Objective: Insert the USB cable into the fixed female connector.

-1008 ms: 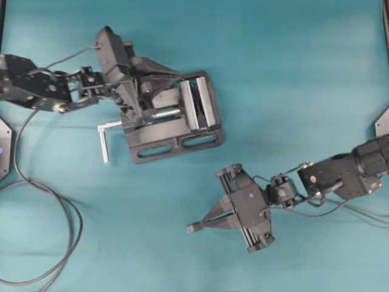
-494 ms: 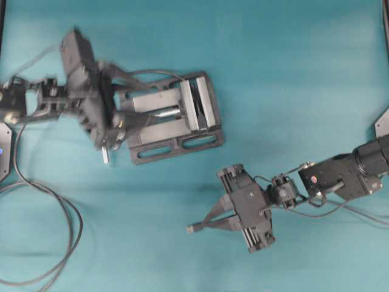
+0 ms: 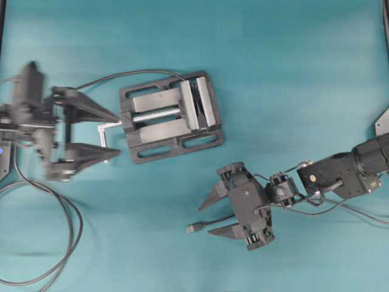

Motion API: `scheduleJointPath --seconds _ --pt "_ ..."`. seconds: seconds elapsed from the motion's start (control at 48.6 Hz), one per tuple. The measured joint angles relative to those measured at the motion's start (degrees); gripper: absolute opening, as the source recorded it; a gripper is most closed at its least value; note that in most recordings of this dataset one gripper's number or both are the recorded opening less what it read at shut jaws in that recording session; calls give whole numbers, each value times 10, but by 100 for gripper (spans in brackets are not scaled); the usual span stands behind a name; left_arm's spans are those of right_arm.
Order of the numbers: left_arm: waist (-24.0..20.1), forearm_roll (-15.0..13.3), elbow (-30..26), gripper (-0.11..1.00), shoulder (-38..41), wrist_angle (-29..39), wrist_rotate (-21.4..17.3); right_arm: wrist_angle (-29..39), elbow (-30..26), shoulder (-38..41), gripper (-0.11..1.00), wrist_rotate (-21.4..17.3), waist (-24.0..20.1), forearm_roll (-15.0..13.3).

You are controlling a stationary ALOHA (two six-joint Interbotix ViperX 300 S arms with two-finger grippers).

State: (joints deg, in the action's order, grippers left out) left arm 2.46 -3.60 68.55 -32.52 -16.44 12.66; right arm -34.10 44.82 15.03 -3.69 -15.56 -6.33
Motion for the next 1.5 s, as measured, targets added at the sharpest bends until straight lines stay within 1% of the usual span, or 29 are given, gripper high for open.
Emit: scheduleJointPath --seconds 0.082,0.165,0.309,0.391,0.494,0.864,1.173,1.296,1.42,1.502 --pt "11 1 25 99 -66 23 -12 -7 -6 7 65 -7 -1 4" --pt "18 2 35 99 -121 66 -17 -32 -11 18 65 -14 0 14" --pt "21 1 36 99 -219 191 -17 -88 -12 45 65 -17 0 33" --pt "21 1 36 99 -258 246 -18 -98 -14 61 65 -17 1 37" --pt "21 1 36 99 -287 279 -18 -102 -14 71 65 -17 0 37" --pt "21 -5 43 99 -286 279 -18 -114 -11 79 64 -18 -4 39" --pt "21 -6 43 99 -286 279 -17 -129 -7 92 57 -25 -17 48" --pt "21 -6 43 99 -285 279 -17 -130 -7 93 50 -25 -19 50" --pt "21 -6 43 99 -286 279 -17 -130 -4 98 35 -26 -20 52" --pt "21 -6 43 99 -285 279 -17 -129 -4 101 34 -26 -25 52"
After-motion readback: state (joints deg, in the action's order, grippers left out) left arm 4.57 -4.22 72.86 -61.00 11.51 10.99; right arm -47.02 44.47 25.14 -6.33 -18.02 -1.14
